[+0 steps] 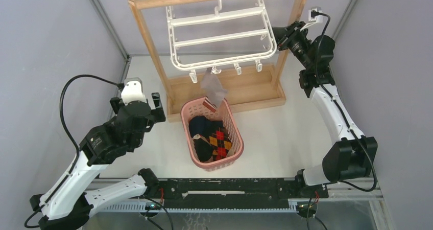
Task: Remove the socks clipped to the hanger
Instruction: Adjust the hanger on the clothesline.
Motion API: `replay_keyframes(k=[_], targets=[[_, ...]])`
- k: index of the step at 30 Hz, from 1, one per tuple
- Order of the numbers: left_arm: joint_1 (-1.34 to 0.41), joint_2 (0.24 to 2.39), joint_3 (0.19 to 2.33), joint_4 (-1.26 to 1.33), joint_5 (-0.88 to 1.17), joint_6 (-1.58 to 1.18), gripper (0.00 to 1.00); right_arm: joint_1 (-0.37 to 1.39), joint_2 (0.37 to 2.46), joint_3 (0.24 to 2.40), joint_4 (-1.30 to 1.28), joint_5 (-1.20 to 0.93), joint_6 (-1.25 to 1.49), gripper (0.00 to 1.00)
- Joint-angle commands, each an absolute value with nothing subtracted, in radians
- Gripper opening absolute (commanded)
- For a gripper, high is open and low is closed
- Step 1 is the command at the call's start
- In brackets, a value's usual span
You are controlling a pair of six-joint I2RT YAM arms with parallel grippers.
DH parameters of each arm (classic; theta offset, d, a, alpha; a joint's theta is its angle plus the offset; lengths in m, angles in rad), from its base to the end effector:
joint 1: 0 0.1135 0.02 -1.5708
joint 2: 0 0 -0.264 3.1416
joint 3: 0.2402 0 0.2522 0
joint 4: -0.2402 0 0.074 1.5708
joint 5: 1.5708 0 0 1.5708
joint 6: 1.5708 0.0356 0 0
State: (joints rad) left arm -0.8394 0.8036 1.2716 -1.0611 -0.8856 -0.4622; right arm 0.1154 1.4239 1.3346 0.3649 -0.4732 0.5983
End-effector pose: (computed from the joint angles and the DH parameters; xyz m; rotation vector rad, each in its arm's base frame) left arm 0.0929 -0.0622 0.4136 -0.1130 1.9304 0.1032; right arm 0.3283 0.0544 0.4413 -0.0928 1.3804 0.9065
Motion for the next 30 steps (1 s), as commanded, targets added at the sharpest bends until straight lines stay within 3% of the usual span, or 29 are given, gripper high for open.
replay_keyframes(k=[1,6,10,13,17,30], targets=[[-0.841,0.791,1.254,-1.047,-0.891,-0.454,1.0,0.087,1.448,1.392,0.436,-0.469,0.643,0.02],[-0.841,0.784,1.248,-1.045,-0.894,-0.452,1.0,0.074,1.474,1.401,0.476,-0.486,0.678,0.09],[-0.842,0.781,1.244,-1.044,-0.894,-0.451,1.0,0.065,1.475,1.403,0.482,-0.507,0.692,0.23],[-0.841,0.777,1.243,-1.043,-0.895,-0.449,1.0,0.059,1.456,1.402,0.452,-0.51,0.683,0.39],[-0.841,0.768,1.242,-1.045,-0.9,-0.447,1.0,0.051,1.415,1.383,0.397,-0.506,0.664,0.5],[-0.841,0.777,1.246,-1.035,-0.901,-0.439,1.0,0.012,1.235,1.257,0.19,-0.444,0.599,0.67]])
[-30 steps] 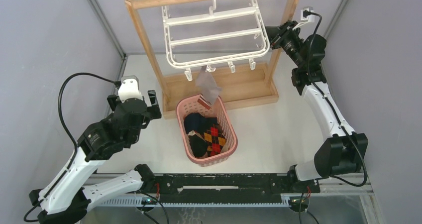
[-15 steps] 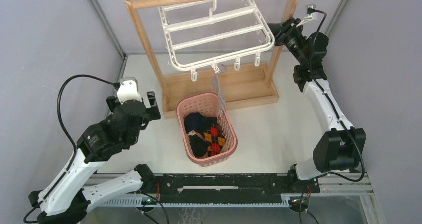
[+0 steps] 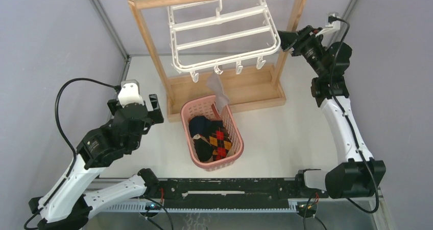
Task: Remove the socks clipped to the hanger
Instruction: Adjust the hanger on the clothesline.
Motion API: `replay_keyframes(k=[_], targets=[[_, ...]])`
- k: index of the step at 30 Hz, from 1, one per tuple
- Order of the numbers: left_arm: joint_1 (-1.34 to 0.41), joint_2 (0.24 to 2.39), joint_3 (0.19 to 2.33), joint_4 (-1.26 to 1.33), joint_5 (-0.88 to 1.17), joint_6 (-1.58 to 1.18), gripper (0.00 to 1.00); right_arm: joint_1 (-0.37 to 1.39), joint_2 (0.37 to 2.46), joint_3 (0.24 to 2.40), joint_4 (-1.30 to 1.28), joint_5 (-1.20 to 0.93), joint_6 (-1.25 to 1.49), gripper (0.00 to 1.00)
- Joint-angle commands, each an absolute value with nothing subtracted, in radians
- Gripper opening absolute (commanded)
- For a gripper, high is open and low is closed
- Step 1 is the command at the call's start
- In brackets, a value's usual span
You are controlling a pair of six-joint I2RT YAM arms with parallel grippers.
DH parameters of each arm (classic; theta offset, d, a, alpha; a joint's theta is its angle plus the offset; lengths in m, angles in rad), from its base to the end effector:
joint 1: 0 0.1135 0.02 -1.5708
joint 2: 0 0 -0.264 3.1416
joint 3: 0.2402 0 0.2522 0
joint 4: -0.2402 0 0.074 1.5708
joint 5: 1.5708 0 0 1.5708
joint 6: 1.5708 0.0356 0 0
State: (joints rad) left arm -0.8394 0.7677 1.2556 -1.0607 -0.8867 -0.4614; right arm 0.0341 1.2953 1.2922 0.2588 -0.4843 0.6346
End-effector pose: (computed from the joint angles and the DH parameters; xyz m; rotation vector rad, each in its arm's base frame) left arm 0.0869 -0.0555 0.4124 -0.1234 1.9174 0.0891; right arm 0.2947 0.0266 0.4535 -0.0131 1.3997 0.8777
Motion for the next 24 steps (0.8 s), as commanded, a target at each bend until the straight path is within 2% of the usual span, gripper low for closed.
replay_keyframes(k=[1,9,17,21,24], targets=[[-0.842,0.778,1.246,-1.028,-0.898,-0.436,1.0,0.009,1.218,1.243,0.169,-0.438,0.595,0.69],[-0.841,0.775,1.237,-0.981,-0.87,-0.423,1.0,-0.08,1.067,1.1,0.007,-0.372,0.561,0.83],[-0.841,0.801,1.212,-0.942,-0.855,-0.416,1.0,-0.13,0.88,0.828,-0.022,-0.443,0.586,0.83],[-0.841,0.808,1.185,-0.92,-0.857,-0.411,1.0,-0.067,0.78,0.7,-0.009,-0.479,0.598,0.82],[-0.841,0.802,1.163,-0.904,-0.855,-0.409,1.0,0.086,0.706,0.63,-0.01,-0.437,0.577,0.8]])
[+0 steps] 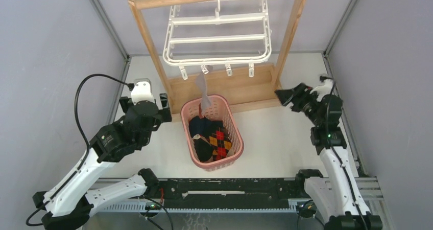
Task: Remove the socks clipped to the hanger
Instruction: Adjust the hanger on the clothesline, then remove the sock from the hanger.
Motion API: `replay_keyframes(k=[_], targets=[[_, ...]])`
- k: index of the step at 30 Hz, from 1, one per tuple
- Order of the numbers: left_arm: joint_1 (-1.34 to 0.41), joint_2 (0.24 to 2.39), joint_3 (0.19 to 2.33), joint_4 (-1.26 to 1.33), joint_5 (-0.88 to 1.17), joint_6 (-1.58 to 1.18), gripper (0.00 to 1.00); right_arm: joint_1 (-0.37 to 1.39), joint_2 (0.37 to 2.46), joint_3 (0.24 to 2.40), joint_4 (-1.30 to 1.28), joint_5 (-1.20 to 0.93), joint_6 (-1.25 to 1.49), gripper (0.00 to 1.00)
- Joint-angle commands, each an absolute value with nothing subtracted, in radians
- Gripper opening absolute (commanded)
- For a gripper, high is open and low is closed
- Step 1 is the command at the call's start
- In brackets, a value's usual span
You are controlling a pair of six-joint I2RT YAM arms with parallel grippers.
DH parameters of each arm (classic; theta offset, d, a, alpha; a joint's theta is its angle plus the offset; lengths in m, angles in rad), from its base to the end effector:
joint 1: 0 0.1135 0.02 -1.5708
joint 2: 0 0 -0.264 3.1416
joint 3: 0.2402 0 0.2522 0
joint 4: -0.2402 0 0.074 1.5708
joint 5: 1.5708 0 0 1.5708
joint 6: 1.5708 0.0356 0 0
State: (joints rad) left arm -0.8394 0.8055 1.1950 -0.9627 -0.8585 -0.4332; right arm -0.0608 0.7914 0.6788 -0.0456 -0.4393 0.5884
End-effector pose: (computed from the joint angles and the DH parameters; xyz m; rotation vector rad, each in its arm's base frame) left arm 0.1020 -0.0733 0.3997 -0.0797 1.9324 0.0834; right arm 0.1901 0.0036 0.3167 0.2414 1.7589 0.7639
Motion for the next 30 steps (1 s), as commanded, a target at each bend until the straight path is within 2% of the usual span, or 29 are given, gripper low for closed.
replay_keyframes(k=[1,9,16,20,26,30], targets=[[-0.842,0.8,1.156,-0.9,-0.85,-0.41,1.0,0.152,0.683,0.611,-0.009,-0.404,0.564,0.8],[-0.841,0.706,1.102,-0.891,-0.809,-0.437,1.0,0.71,0.618,0.518,0.118,0.011,0.464,0.79],[-0.841,0.653,1.081,-0.892,-0.796,-0.44,1.0,1.14,0.884,0.583,0.379,0.427,0.304,0.79],[-0.842,0.658,1.091,-0.9,-0.8,-0.436,1.0,1.234,1.113,0.718,0.465,0.559,0.231,0.78],[-0.841,0.631,1.074,-0.906,-0.813,-0.437,1.0,1.281,1.382,0.922,0.559,0.679,0.159,0.79],[-0.841,0.61,1.062,-0.92,-0.824,-0.44,1.0,1.286,1.466,1.001,0.593,0.677,0.134,0.81]])
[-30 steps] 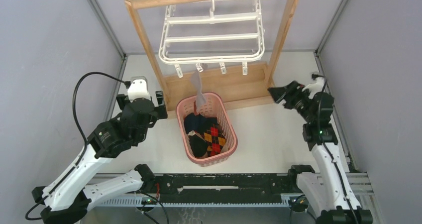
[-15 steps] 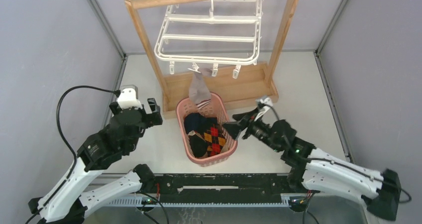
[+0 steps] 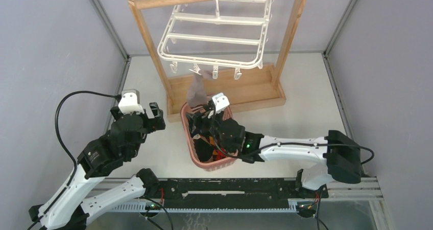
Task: Remove the socks clipped to the hanger
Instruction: Remove the sock from the hanger.
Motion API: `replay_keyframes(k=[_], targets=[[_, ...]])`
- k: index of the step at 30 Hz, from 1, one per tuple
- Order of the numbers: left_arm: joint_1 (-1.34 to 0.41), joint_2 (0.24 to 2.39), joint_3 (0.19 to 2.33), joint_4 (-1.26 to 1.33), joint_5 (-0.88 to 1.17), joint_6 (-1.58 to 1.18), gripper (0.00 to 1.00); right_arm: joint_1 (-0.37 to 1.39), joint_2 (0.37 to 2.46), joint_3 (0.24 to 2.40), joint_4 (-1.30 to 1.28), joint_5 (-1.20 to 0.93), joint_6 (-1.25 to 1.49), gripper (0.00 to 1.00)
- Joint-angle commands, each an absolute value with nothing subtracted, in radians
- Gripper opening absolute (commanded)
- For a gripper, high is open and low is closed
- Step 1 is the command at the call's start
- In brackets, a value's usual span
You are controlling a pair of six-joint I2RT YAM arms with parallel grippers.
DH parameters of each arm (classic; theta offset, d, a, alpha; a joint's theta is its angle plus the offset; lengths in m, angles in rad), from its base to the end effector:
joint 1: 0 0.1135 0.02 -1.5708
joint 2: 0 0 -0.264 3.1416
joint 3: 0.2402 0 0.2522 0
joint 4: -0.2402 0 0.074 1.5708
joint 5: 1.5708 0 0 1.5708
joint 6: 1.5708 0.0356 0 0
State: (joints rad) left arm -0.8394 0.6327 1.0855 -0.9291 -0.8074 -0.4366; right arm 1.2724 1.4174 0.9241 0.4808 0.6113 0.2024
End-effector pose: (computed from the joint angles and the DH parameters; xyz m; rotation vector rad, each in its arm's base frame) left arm 0.0784 -0.0489 0.3855 -0.1007 1.8908 -0.0362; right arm 0.1157 0.3065 0.3100 -0.3742 1.5773 0.6662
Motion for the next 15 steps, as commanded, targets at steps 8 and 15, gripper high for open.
replay_keyframes(k=[8,15], targets=[[-0.842,0.586,1.042,-0.92,-0.828,-0.439,1.0,1.301,1.544,1.085,0.582,0.757,0.124,0.84],[-0.842,0.567,1.04,-0.927,-0.825,-0.441,1.0,1.273,1.618,1.15,0.53,0.857,0.135,0.82]])
